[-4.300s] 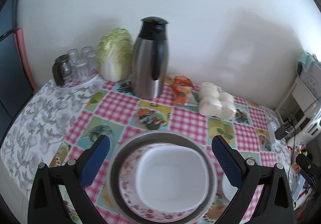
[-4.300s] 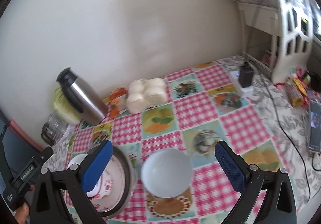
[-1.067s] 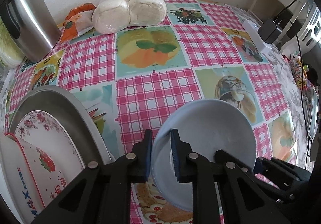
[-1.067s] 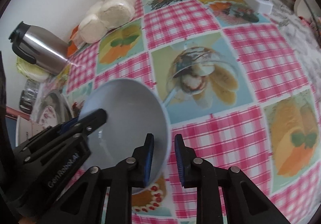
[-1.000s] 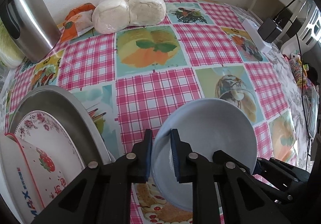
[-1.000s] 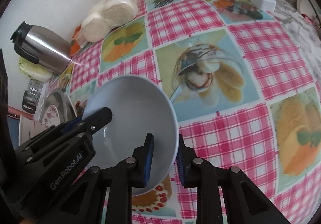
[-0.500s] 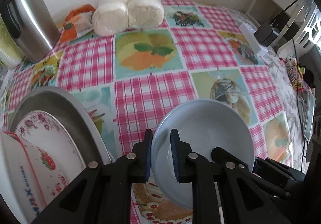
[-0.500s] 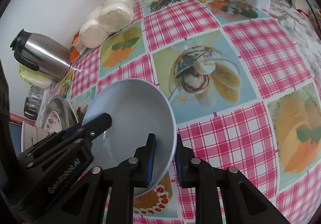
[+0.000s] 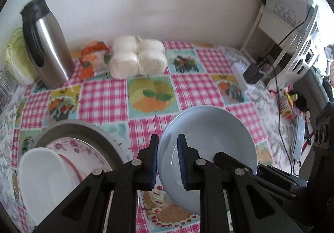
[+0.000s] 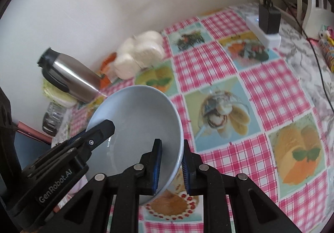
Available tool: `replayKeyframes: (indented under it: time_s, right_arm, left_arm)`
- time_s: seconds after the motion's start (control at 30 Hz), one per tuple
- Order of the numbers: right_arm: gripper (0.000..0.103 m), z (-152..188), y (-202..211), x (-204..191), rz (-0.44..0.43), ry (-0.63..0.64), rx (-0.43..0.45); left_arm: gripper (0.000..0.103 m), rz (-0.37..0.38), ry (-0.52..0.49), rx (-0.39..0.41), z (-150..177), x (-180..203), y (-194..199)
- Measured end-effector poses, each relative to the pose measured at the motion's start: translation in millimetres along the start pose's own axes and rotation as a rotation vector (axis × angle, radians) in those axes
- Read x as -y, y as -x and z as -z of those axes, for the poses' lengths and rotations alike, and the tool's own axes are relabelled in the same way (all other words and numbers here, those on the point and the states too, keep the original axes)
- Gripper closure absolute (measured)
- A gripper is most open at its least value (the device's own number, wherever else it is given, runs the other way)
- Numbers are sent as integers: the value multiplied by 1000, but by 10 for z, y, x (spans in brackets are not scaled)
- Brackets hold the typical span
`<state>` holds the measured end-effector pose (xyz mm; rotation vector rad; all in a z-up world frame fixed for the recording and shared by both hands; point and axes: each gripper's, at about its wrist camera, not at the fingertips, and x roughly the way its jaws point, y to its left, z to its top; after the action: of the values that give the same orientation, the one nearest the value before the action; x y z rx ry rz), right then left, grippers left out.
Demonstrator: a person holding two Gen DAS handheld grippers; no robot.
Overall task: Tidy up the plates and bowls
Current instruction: 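Lift the white round bowl and carry it over the basin with both tools, then lower the white round bowl into the white square bowl with both tools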
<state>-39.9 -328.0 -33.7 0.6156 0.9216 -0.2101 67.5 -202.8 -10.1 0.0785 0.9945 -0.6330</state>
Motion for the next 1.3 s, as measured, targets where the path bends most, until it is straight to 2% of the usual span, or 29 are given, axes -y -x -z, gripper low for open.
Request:
replayKeyframes:
  time_s: [0.23,0.47,0.8,1.07,1.3]
  right_arm:
    - [83,-40,234,-297,-6,40,59]
    - [83,0,302,-612,-37,93,75]
    - [83,196,206,-1222,-76,201,55]
    - [83,336,100,-1672,-111,259,36]
    - [83,427,-24,-1939,-115,299,14]
  left_arm:
    - [84,-9,17,63,-4,-113,319]
    - [84,4,94,95,57,-436,583]
    - [84,3,249,141,250,-1089,875]
    - [84,-10,328,184,368,-1519,1104]
    - [84,-10,380,180,480,-1797,1141]
